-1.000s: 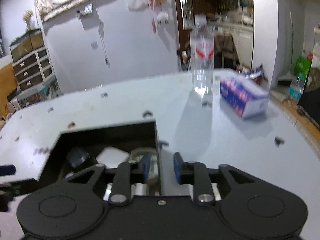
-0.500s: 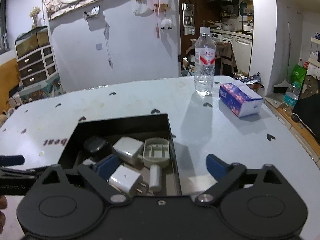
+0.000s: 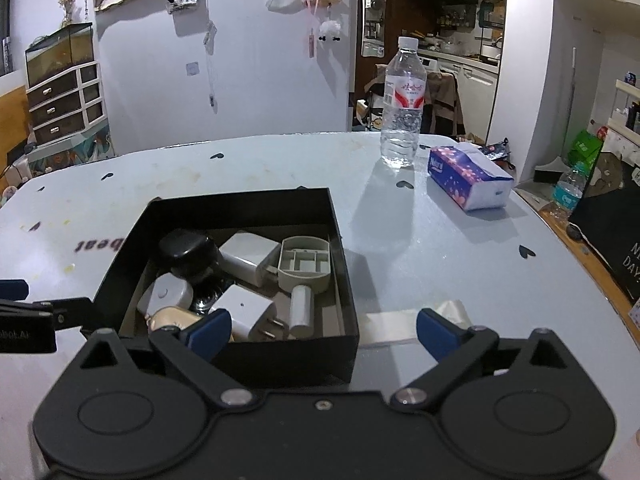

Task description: Organize rigid objects

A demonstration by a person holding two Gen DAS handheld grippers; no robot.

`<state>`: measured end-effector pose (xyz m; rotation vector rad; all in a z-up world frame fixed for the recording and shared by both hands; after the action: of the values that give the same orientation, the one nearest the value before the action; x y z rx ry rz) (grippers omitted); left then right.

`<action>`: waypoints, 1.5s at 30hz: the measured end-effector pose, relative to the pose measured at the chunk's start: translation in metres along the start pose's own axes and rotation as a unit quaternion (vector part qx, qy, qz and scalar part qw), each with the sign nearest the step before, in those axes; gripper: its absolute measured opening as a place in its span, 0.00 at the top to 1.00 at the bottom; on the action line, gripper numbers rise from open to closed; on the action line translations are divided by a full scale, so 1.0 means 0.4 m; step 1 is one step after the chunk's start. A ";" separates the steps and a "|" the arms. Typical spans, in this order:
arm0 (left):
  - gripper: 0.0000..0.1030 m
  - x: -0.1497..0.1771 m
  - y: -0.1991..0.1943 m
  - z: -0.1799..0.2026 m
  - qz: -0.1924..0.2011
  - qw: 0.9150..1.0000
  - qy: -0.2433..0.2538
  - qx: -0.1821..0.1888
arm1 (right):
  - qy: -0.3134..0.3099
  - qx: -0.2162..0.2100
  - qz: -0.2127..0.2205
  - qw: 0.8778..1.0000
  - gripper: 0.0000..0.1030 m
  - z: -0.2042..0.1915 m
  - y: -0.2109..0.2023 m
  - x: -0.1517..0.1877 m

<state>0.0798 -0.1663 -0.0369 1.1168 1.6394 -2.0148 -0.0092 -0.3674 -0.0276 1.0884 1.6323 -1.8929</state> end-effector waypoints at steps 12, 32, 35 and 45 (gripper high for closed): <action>0.00 0.009 0.001 -0.002 -0.006 1.000 0.001 -0.009 | 0.016 0.015 -0.016 1.000 0.03 0.006 0.004 0.018; 0.00 0.009 0.003 -0.005 -0.007 1.000 0.001 -0.011 | 0.017 0.013 -0.019 1.000 0.03 0.006 0.011 0.022; 0.00 0.009 0.003 -0.005 -0.007 1.000 0.001 -0.011 | 0.017 0.013 -0.019 1.000 0.03 0.006 0.010 0.022; 0.00 0.009 0.002 -0.005 -0.007 1.000 0.001 -0.011 | 0.018 0.013 -0.019 1.000 0.03 0.006 0.010 0.022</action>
<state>0.0786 -0.1638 -0.0401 1.1046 1.6701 -2.0005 -0.0122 -0.3691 -0.0369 1.1152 1.6624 -1.9338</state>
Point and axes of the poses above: each gripper's, at about its wrist camera, not at the fingertips, and y roughly the way its jaws point, z to its right, x to its underside, the point moved 4 cm from there along y, roughly the way its jaws point, and after that the axes turned 1 degree about -y, right-handed, at the moved point
